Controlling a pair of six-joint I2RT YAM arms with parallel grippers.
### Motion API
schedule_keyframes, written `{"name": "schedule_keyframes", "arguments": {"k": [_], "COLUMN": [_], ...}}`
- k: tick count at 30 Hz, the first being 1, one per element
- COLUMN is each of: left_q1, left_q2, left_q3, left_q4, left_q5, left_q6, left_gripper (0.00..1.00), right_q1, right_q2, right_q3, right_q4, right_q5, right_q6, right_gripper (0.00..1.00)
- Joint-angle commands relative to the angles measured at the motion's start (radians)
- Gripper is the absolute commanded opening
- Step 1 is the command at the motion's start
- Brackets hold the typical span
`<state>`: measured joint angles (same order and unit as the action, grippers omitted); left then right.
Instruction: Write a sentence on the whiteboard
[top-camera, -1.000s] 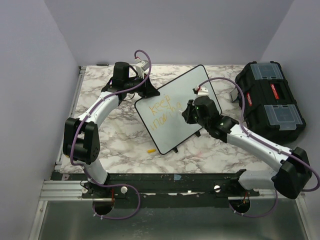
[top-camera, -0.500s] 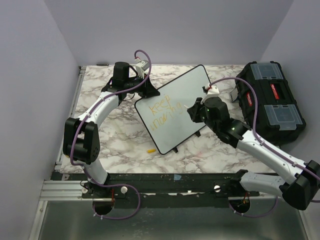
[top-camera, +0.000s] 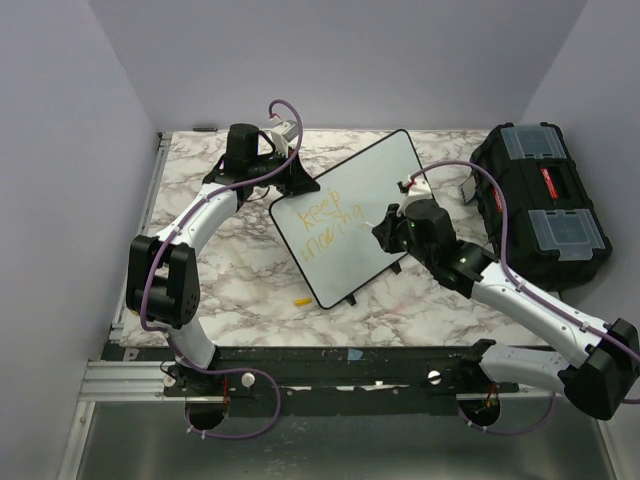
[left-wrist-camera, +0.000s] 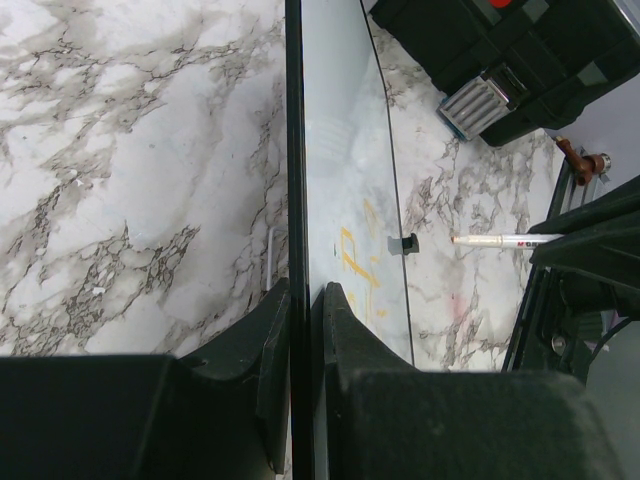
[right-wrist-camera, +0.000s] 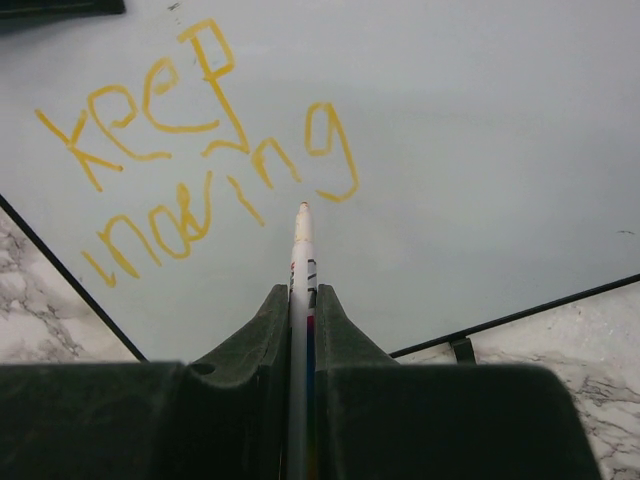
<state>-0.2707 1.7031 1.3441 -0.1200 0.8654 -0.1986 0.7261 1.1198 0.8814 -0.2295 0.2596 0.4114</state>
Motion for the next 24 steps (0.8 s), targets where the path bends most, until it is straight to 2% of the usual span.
{"name": "schedule_keyframes", "arguments": {"k": [1,3,8,16,24], "left_q1": [-0.040,-0.039,-0.039,-0.039,-0.039], "left_q2": [0.022,0.022,0.020,0.018,0.017], "left_q3": [-0.022,-0.023,-0.025,-0.028,-0.030], "left_q4": [-0.053,-0.052,-0.050,-0.047,-0.047], "left_q5": [0.040,0.040,0.038,0.036,0.036], "left_q6": [0.103,0.103,0.102,0.099,0.099], "left_gripper": [0.00,0.00,0.00,0.00,0.00], "right_q1": [0.002,0.005,0.063,0.276,0.405], "right_q2": [-0.006,-0.001,-0.004,0.016,0.065], "right_q3": [0.005,0.005,-0.006,-0.026,-0.030], "right_q4": [-0.033,-0.048,-0.066,-0.049,-0.004], "right_q5": [-0.123,-0.166,-0.161,-0.031,0.036], "right_q6": [-0.063,-0.065,-0.060,-0.049,-0.021], "right_gripper": [0.01,0.00,0.01,0.01,0.01]}}
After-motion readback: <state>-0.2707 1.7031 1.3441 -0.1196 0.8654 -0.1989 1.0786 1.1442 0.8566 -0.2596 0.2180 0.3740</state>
